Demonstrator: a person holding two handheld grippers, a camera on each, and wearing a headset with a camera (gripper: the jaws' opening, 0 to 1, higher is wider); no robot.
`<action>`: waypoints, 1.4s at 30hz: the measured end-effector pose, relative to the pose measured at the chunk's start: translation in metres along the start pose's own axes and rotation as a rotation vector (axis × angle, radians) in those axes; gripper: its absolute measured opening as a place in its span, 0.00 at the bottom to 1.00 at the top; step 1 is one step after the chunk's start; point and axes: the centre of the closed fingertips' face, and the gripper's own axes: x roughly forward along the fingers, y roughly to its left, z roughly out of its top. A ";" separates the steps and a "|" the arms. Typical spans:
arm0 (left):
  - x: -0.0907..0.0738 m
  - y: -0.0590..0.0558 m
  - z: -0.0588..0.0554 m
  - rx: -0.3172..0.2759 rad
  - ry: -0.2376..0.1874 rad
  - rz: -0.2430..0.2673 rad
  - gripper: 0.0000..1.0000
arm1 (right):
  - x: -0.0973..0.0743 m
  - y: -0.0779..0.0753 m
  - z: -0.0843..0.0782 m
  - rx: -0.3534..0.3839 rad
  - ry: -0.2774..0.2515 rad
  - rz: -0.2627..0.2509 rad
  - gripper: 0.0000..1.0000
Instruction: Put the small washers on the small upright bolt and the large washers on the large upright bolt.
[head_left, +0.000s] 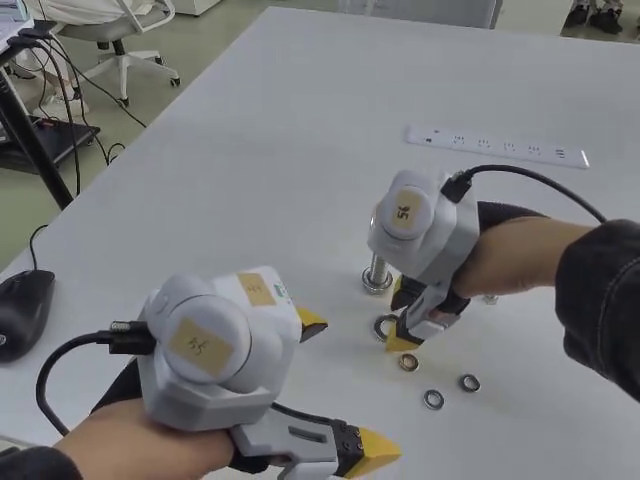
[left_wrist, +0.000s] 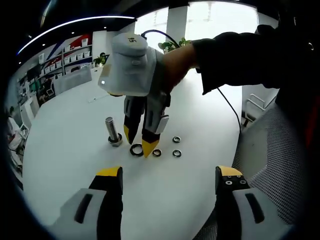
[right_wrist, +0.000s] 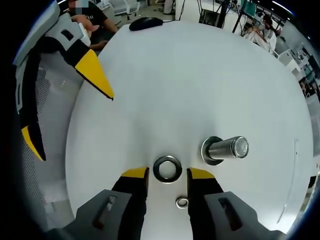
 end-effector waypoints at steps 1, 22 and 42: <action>0.000 0.000 0.000 0.000 0.000 0.000 0.75 | 0.000 0.000 0.000 -0.002 0.000 -0.002 0.32; 0.000 -0.001 0.002 -0.004 -0.007 -0.007 0.75 | 0.000 0.001 0.000 -0.011 0.005 -0.006 0.24; 0.001 -0.002 0.000 -0.001 -0.001 -0.011 0.74 | -0.003 0.003 -0.007 0.000 0.034 0.021 0.23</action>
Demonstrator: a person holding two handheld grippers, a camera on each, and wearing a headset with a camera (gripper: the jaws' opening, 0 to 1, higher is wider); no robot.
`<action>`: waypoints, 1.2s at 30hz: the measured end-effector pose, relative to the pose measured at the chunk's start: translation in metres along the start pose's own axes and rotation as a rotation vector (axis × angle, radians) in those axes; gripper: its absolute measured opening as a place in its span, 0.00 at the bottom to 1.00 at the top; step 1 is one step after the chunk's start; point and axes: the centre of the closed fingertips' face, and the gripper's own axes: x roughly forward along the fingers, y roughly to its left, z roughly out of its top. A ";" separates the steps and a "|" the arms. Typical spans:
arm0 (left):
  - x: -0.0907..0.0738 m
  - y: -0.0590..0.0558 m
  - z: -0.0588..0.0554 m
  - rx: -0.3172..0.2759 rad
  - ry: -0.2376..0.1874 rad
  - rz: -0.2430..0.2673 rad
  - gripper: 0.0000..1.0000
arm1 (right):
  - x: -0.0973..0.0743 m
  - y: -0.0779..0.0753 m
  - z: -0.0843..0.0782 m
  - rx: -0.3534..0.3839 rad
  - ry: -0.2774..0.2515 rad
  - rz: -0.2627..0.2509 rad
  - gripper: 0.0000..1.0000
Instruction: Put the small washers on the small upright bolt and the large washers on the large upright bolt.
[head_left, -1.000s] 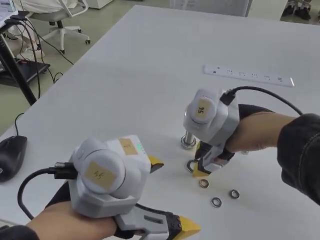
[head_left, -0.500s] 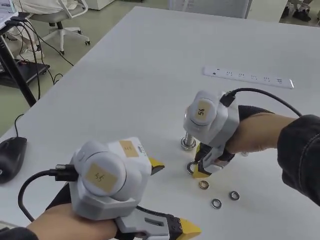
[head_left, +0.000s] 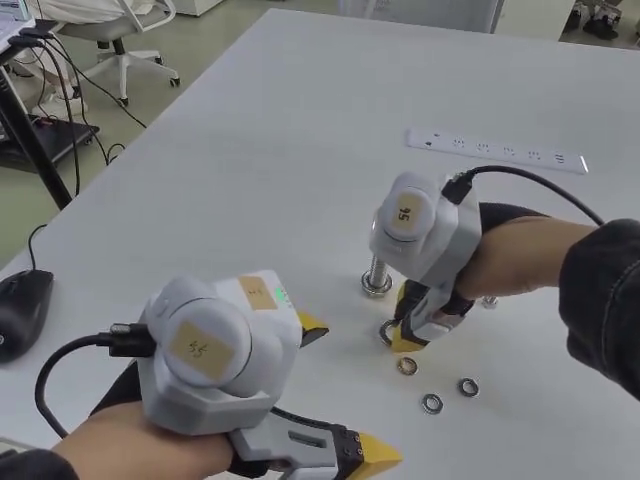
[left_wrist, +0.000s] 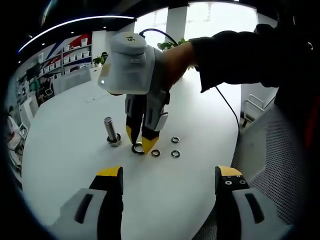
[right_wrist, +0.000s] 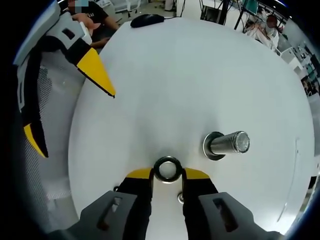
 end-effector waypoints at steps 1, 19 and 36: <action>0.000 0.000 0.000 0.000 -0.001 0.000 0.74 | 0.000 0.000 -0.001 0.001 0.003 0.000 0.23; 0.000 -0.001 -0.001 0.003 0.002 -0.005 0.75 | -0.027 -0.003 -0.007 0.019 0.007 -0.018 0.23; 0.000 -0.001 0.001 0.006 -0.005 -0.008 0.75 | -0.072 -0.009 -0.004 0.007 0.017 -0.059 0.23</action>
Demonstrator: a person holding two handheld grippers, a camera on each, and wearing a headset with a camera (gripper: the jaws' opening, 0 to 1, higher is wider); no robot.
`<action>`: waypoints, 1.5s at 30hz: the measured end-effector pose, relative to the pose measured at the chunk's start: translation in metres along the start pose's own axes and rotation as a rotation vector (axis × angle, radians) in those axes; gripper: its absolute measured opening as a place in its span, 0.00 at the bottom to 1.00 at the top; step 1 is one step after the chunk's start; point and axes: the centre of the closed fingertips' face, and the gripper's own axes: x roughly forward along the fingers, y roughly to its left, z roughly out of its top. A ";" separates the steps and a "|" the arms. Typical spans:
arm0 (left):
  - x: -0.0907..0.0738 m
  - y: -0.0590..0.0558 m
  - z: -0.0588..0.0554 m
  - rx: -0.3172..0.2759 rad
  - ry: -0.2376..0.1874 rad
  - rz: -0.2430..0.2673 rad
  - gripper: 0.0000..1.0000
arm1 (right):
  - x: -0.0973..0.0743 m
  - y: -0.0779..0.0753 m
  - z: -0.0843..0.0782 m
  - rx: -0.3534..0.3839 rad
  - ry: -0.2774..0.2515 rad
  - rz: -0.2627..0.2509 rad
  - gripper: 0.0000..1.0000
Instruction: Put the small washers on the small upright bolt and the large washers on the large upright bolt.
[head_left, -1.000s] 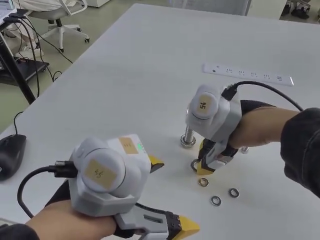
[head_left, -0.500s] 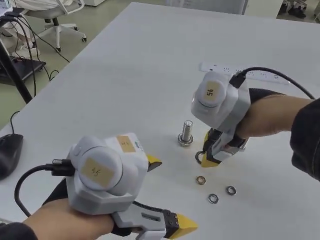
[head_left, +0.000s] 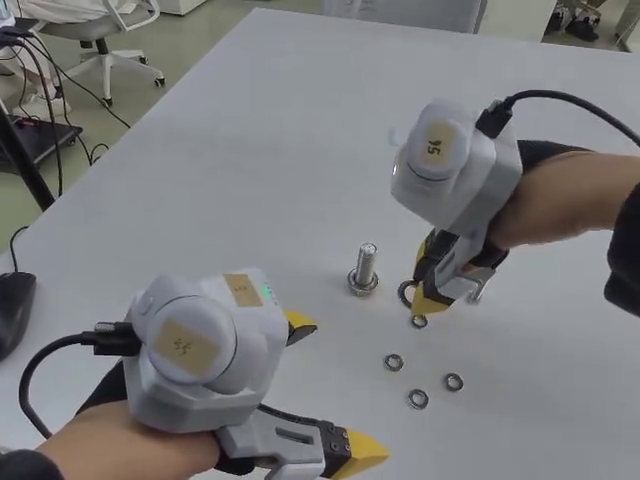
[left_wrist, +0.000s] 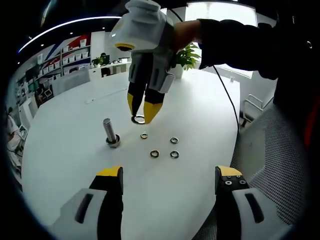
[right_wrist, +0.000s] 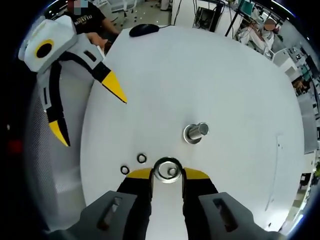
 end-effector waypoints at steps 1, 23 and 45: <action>0.000 0.000 0.000 0.005 0.000 0.001 0.75 | -0.003 -0.001 0.001 -0.001 -0.002 -0.002 0.23; -0.001 -0.001 0.001 0.004 -0.007 0.001 0.75 | -0.029 -0.030 0.039 -0.058 -0.029 -0.079 0.23; -0.003 0.005 0.000 -0.007 -0.010 0.017 0.75 | 0.000 -0.043 0.053 -0.096 0.026 -0.028 0.23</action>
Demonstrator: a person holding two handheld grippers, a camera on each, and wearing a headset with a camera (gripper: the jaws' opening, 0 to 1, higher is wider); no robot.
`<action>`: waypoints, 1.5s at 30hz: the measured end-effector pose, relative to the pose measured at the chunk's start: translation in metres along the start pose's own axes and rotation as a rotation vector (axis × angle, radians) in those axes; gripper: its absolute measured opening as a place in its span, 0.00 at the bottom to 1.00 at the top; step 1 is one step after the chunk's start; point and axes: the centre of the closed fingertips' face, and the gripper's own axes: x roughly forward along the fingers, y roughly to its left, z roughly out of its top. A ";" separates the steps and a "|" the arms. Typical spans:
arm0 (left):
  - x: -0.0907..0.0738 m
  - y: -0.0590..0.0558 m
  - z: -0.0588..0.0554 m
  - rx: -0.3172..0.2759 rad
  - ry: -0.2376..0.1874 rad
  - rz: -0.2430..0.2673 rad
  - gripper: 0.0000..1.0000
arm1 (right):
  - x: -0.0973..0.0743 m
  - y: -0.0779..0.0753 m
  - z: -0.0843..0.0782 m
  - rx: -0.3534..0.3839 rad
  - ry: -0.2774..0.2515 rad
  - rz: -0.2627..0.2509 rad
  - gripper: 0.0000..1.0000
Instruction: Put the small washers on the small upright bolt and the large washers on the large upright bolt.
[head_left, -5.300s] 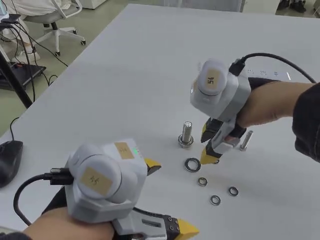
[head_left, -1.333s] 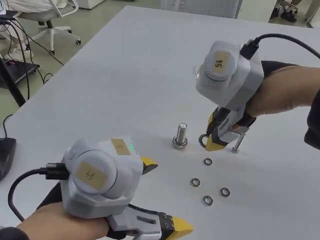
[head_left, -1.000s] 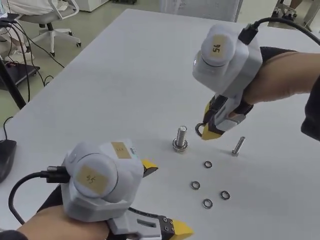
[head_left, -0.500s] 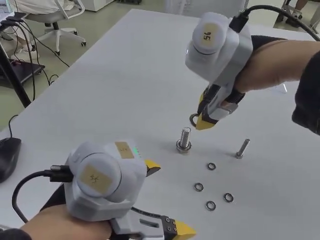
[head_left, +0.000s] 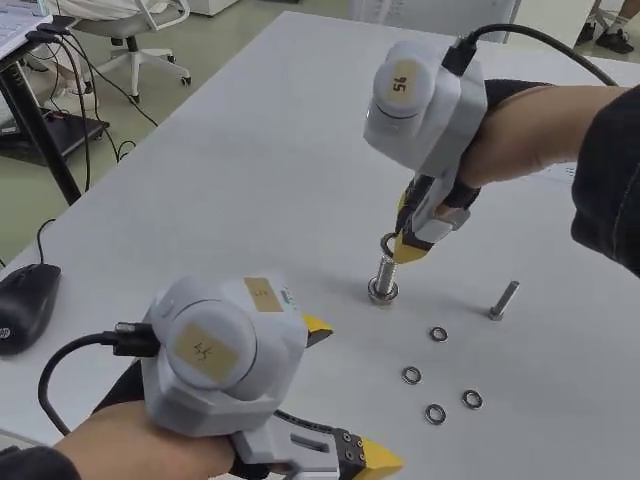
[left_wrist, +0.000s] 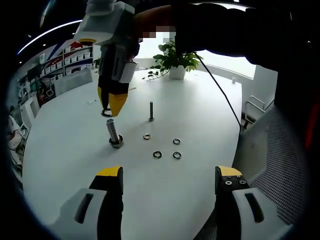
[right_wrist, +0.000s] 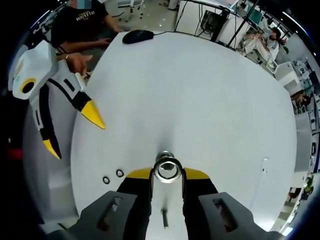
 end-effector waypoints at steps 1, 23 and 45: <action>0.000 0.000 0.000 -0.002 0.001 -0.001 0.75 | 0.001 0.000 0.000 0.000 0.001 0.002 0.23; 0.000 0.002 0.001 -0.012 -0.002 0.007 0.74 | 0.019 -0.001 -0.006 -0.022 0.046 0.029 0.23; 0.000 0.002 0.000 -0.016 0.003 0.003 0.74 | 0.038 0.001 -0.008 -0.033 0.076 0.046 0.23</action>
